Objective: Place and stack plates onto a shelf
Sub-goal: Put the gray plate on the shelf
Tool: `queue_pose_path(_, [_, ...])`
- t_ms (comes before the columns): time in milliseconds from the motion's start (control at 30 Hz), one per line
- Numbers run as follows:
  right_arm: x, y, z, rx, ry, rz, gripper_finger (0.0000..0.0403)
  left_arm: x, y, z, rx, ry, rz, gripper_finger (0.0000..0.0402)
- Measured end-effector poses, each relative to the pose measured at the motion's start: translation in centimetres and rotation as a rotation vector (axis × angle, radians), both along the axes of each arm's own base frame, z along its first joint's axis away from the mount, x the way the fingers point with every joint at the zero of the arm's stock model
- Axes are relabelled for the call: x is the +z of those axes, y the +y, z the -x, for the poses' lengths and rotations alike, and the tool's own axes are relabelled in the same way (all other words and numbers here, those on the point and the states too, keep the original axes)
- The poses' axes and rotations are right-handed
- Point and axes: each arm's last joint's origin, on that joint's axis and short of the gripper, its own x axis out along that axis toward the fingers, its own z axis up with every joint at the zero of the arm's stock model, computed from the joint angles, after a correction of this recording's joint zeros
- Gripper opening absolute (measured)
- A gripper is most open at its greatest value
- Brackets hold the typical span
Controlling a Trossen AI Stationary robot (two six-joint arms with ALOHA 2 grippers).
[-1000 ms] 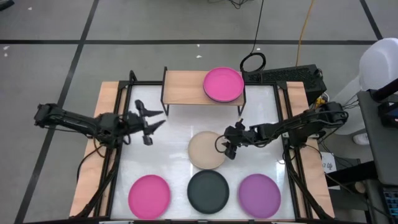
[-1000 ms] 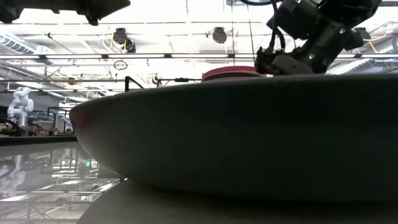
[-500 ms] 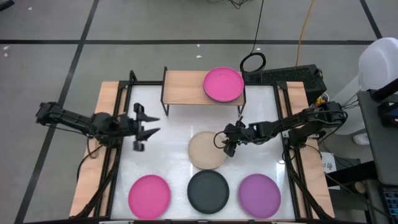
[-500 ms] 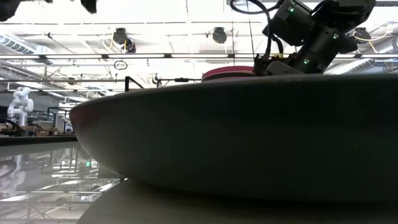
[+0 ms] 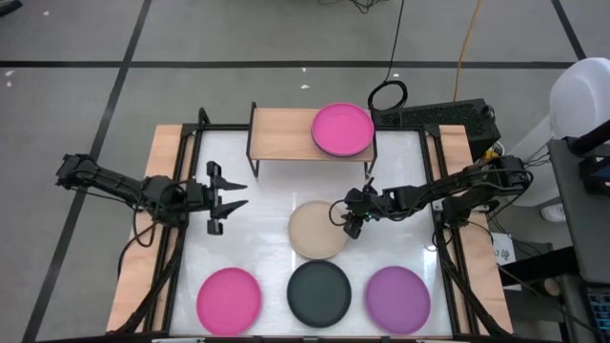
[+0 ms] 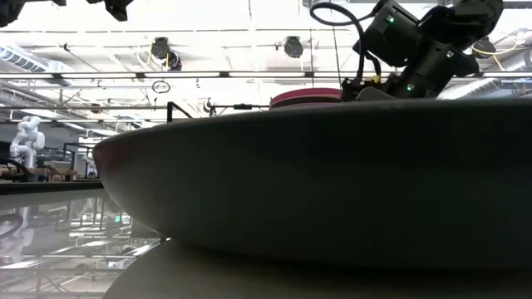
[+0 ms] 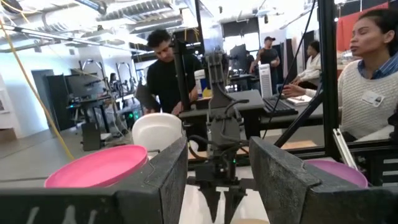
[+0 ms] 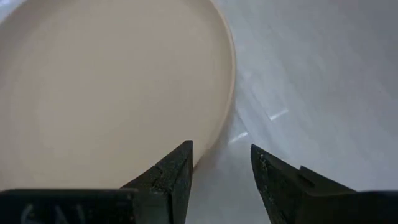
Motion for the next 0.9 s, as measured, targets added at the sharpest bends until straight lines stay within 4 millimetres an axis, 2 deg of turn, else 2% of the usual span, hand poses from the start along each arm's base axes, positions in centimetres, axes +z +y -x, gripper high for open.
queue_pose_path(167, [-0.6, 0.1, 0.2, 0.004, -0.025, -0.033, 0.0146, 0.0, 0.0, 0.0, 0.001, 0.0, 0.0, 0.0177])
queue_pose_path(467, [-2.4, 0.2, -0.7, 0.005, -0.024, -0.095, 0.0137, 0.0, 0.0, 0.0, -0.002, 0.0, 0.014, 0.0177])
queue_pose_path(567, [-2.8, 0.0, -0.9, -0.014, -0.023, -0.103, 0.0112, 0.0, 0.0, 0.0, -0.001, 0.002, 0.014, 0.0177])
queue_pose_path(667, [-2.7, -0.2, -1.0, -0.017, -0.04, -0.106, 0.0066, -0.1, 0.0, 0.0, -0.001, 0.005, 0.013, 0.0177])
queue_pose_path(767, [-1.8, -0.3, -1.1, -0.004, -0.097, -0.095, 0.0015, -0.1, 0.0, 0.0, -0.001, 0.005, 0.013, 0.0177])
queue_pose_path(900, [0.1, -0.5, -1.3, 0.008, -0.206, -0.078, 0.0003, -0.1, 0.0, 0.0, -0.001, 0.005, 0.016, 0.0177])
